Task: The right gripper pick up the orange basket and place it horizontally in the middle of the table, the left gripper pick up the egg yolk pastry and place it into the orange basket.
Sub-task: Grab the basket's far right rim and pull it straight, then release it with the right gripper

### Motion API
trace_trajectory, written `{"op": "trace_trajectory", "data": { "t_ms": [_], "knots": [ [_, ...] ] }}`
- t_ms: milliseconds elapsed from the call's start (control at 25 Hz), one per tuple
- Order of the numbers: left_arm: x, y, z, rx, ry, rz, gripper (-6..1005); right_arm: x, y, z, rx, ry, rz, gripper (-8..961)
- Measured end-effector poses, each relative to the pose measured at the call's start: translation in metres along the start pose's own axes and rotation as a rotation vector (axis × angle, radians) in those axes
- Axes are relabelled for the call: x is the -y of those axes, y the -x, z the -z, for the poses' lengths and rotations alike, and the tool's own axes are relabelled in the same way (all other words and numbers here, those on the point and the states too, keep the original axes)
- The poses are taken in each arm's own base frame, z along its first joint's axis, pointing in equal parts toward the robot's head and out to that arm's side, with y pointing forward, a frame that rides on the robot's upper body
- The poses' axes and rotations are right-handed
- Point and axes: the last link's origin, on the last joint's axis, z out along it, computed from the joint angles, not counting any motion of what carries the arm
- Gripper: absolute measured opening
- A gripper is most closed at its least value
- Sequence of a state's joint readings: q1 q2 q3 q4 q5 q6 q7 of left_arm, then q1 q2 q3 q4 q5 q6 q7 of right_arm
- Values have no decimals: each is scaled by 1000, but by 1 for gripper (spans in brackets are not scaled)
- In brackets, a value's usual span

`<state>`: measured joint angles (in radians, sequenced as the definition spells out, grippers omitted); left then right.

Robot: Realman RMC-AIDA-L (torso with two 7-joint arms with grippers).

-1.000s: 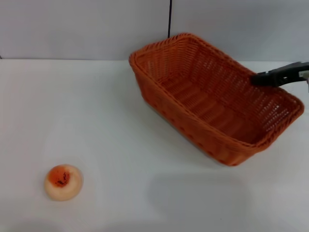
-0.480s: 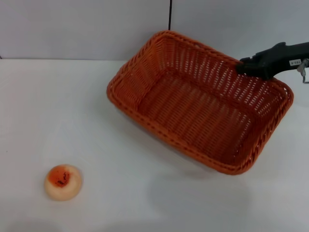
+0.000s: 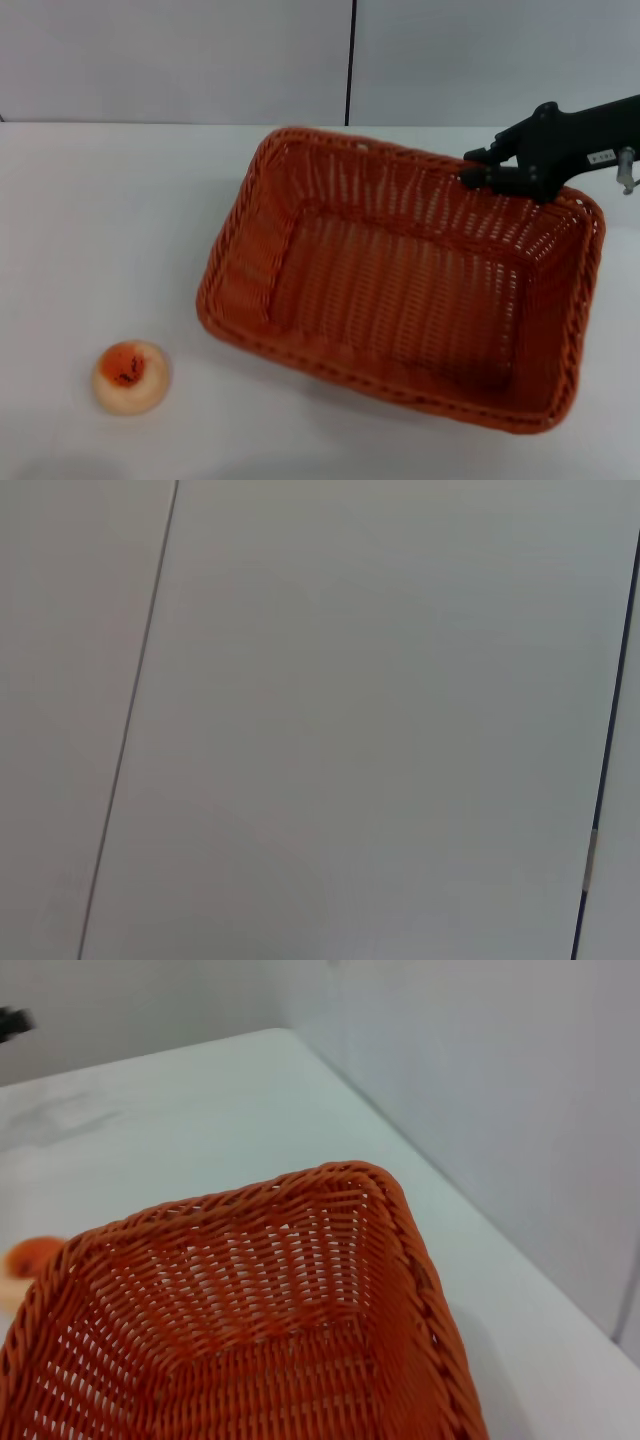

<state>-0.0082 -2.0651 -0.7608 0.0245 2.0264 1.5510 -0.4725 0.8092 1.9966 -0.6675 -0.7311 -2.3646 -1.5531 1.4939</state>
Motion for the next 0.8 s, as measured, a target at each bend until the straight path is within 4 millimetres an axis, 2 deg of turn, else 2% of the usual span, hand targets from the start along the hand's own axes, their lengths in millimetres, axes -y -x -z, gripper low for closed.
{"op": "trace_trajectory", "data": {
  "t_ms": [320, 560, 800],
  "knots": [
    [-1, -1, 1, -7, 3, 2, 832, -4, 0, 5, 37, 20, 136, 176],
    [0, -1, 5, -8, 1, -1, 832, -14, -4, -1, 79, 79, 237, 181],
    [2, -3, 12, -17, -2, -8, 831, -16, -5, -5, 71, 88, 266, 187]
  ]
}}
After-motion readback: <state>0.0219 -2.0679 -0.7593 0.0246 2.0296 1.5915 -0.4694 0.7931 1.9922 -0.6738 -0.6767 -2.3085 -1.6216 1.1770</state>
